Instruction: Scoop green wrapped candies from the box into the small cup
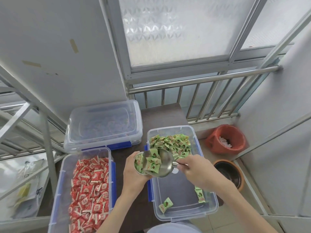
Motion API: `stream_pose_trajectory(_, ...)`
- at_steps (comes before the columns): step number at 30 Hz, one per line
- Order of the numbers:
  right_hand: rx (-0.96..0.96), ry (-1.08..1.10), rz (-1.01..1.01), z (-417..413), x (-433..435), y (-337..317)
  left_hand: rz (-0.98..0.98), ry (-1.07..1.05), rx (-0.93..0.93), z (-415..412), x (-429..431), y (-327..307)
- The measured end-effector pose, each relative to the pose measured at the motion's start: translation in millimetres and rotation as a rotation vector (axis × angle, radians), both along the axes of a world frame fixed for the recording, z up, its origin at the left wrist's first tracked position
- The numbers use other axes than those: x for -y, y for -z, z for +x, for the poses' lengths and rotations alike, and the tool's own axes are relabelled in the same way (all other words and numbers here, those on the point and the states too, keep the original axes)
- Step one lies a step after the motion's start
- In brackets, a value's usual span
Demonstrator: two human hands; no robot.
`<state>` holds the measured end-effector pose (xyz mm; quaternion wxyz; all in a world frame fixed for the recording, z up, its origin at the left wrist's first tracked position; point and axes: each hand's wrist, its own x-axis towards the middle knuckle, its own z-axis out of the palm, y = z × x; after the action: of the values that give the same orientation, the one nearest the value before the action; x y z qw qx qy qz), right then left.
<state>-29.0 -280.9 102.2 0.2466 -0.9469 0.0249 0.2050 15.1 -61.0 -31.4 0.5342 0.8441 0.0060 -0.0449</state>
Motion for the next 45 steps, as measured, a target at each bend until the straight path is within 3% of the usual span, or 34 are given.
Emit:
stream_pose_trajectory(3,0.043,-0.252,-0.282,16.3,-39.4,-42.1,0.016,-0.022,0.019,-0.8,0.2,-0.3)
stream_pose_trajectory(6,0.046,-0.394,-0.389,26.8,-68.1,-74.0,0.066,-0.013,0.015,0.3,-0.7,2.6)
stream_pose_trajectory(9,0.070,-0.360,-0.418,30.7,-69.1,-89.6,0.068,-0.031,-0.002,1.3,-2.9,7.2)
stream_pose_trajectory(11,0.057,-0.227,-0.405,27.8,-51.7,-91.7,0.051,-0.040,-0.013,-0.1,-3.5,9.8)
stream_pose_trajectory(15,0.018,0.148,-0.310,18.4,11.9,-47.3,0.018,-0.082,-0.057,-3.0,0.6,11.7)
stream_pose_trajectory(19,-0.192,0.413,-0.172,1.5,47.0,35.5,-0.023,-0.175,-0.119,-5.9,-1.7,19.2)
stream_pose_trajectory(23,-0.258,0.558,-0.006,-12.2,50.0,86.5,-0.027,-0.184,-0.111,-10.4,-2.4,25.8)
stream_pose_trajectory(29,-0.164,0.585,0.079,17.0,15.8,120.3,-0.019,-0.141,-0.127,-5.8,0.3,27.3)
stream_pose_trajectory(33,-0.119,0.718,0.160,40.4,-10.9,136.0,-0.015,-0.134,-0.151,-5.3,-0.9,27.9)
stream_pose_trajectory(40,-0.227,1.046,0.651,34.6,-36.5,157.9,-0.020,-0.170,-0.166,-0.7,-0.9,27.3)
stream_pose_trajectory(45,-0.227,1.065,0.707,8.1,-28.6,159.9,-0.018,-0.177,-0.177,-1.4,-1.5,26.5)
